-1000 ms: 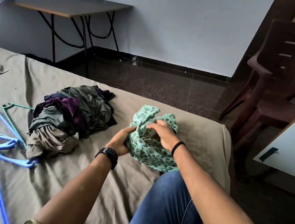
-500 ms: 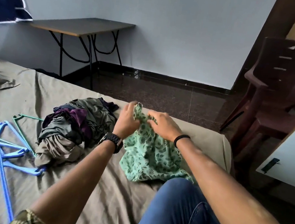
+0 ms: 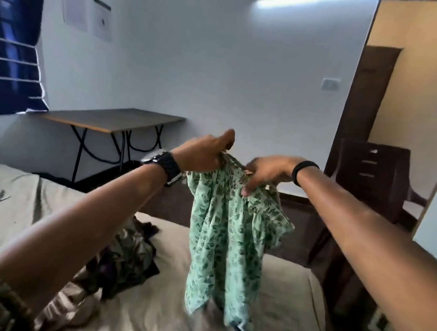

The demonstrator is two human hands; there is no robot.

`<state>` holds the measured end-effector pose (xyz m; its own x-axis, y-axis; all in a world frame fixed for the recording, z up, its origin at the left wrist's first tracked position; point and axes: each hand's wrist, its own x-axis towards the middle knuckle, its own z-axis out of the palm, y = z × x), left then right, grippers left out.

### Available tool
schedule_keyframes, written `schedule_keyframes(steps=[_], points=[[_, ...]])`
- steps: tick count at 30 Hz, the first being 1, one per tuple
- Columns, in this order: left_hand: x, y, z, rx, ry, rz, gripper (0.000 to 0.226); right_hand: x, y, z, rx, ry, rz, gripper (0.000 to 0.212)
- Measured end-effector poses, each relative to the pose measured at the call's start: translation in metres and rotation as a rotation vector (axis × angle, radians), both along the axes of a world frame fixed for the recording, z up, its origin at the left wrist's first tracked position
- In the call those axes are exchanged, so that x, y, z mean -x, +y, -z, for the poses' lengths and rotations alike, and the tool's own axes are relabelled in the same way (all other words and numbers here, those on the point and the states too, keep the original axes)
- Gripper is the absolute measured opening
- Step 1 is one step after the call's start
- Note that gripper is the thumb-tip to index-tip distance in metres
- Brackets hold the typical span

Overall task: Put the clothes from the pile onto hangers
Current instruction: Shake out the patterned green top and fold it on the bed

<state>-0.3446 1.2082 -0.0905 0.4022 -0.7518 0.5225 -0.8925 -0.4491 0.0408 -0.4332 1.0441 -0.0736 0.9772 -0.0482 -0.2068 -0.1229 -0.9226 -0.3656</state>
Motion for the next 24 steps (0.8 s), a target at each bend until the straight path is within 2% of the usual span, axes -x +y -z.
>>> schedule_keyframes(steps=[2,4,8,10,11,13,14,15,17,21,23,24], points=[[0.011,0.001,-0.015,-0.021,0.058,0.143,0.021,0.015,-0.006,-0.010,0.013,0.070,0.038,0.034],[0.021,-0.001,-0.026,-0.066,0.140,0.228,0.022,0.027,-0.016,-0.018,0.078,0.025,0.085,0.035],[0.042,-0.013,-0.040,-0.228,0.314,0.301,0.061,0.051,-0.032,-0.036,0.262,-0.129,0.168,0.017],[0.054,-0.023,-0.047,-0.362,0.308,0.272,0.074,0.060,-0.037,-0.041,0.352,-0.251,0.220,0.011],[0.061,-0.030,-0.052,-0.418,0.243,0.226,0.075,0.064,-0.039,-0.042,0.413,-0.309,0.236,0.014],[0.076,-0.045,-0.061,-0.486,0.106,0.132,0.074,0.071,-0.041,-0.040,0.542,-0.392,0.263,0.015],[0.086,-0.053,-0.066,-0.501,0.058,0.099,0.073,0.077,-0.045,-0.036,0.588,-0.412,0.278,0.006],[0.091,-0.060,-0.069,-0.514,0.014,0.074,0.071,0.083,-0.047,-0.033,0.602,-0.416,0.298,0.012],[0.097,-0.069,-0.077,-0.496,-0.045,0.065,0.066,0.096,-0.055,-0.029,0.598,-0.391,0.348,0.032],[0.091,-0.081,-0.083,-0.398,-0.006,0.010,0.043,0.117,-0.088,-0.030,0.526,-0.442,0.387,0.024],[0.083,-0.088,-0.082,-0.387,-0.069,0.002,0.030,0.125,-0.100,-0.036,0.509,-0.543,0.399,0.021],[0.083,-0.089,-0.082,-0.374,-0.094,0.030,0.033,0.127,-0.107,-0.039,0.514,-0.627,0.410,0.020]])
